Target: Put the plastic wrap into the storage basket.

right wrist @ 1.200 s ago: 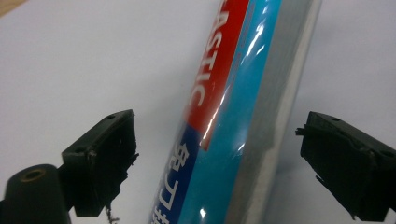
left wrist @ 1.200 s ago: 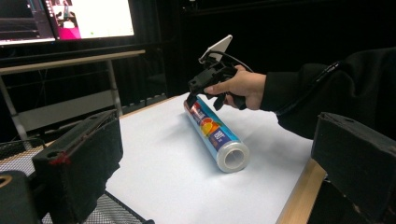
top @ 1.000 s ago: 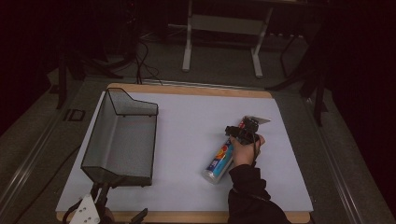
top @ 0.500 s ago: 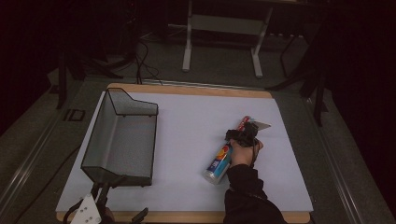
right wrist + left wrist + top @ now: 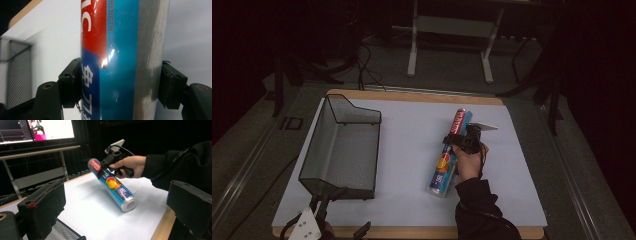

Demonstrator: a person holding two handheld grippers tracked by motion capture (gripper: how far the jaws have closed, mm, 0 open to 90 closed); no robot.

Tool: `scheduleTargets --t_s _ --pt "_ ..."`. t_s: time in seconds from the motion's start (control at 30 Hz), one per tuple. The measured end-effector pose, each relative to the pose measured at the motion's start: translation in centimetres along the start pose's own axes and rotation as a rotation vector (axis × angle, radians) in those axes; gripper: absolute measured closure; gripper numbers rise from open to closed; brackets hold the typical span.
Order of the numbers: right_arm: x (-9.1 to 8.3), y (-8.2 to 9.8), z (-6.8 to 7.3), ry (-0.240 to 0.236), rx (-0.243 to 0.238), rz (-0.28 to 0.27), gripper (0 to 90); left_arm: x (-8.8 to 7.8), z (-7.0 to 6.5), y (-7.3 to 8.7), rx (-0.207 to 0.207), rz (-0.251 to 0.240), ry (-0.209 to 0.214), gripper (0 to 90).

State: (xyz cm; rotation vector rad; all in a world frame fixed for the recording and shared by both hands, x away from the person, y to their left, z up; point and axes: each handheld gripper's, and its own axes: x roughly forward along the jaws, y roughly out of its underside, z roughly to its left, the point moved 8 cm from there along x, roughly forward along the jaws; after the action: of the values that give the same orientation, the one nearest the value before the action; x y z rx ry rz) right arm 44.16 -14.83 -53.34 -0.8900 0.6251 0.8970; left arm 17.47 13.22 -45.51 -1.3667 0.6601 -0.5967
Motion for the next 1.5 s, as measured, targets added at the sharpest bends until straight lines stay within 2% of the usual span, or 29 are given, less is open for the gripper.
scheduleTargets --t_s 0.07,0.17,0.27,0.4,0.53,0.63,0.7,1.0,1.33,1.5 --pt "-0.2 0.4 1.2 -0.024 -0.042 0.006 31.7 0.0 -0.1 0.0 0.005 0.0 -0.001 2.8" --pt "-0.6 0.9 2.4 -0.038 -0.133 0.001 31.7 -0.1 -0.1 0.0 0.004 -0.003 -0.001 2.8" --pt "-1.4 1.1 3.6 -0.069 -0.192 0.001 31.8 -0.1 0.0 0.0 0.001 0.001 0.0 2.8" --pt "-2.7 0.8 5.2 -0.134 -0.207 -0.006 31.8 0.0 -0.1 0.0 0.006 0.001 0.001 2.8" --pt "-3.8 0.0 6.9 -0.164 -0.252 -0.03 31.8 0.0 -0.1 0.0 0.007 0.002 -0.001 2.8" --pt "-4.4 -0.7 8.0 -0.192 -0.248 -0.045 31.8 0.0 -0.1 0.1 0.004 0.003 0.0 2.8" --pt "-4.7 -1.1 8.6 -0.187 -0.253 -0.055 31.8 0.0 -0.1 0.1 0.006 0.004 -0.001 2.8" --pt "-4.9 -2.0 12.4 -0.235 -0.285 -0.051 31.8 0.0 -0.1 0.1 0.008 0.006 0.0 2.8" --pt "-4.6 -2.0 16.8 -0.263 -0.349 -0.05 31.8 -0.1 0.0 0.2 0.002 0.01 0.003 2.8" --pt "-4.3 -1.9 18.3 -0.276 -0.357 -0.039 31.8 -0.2 0.0 0.1 0.001 0.005 0.003 2.8"
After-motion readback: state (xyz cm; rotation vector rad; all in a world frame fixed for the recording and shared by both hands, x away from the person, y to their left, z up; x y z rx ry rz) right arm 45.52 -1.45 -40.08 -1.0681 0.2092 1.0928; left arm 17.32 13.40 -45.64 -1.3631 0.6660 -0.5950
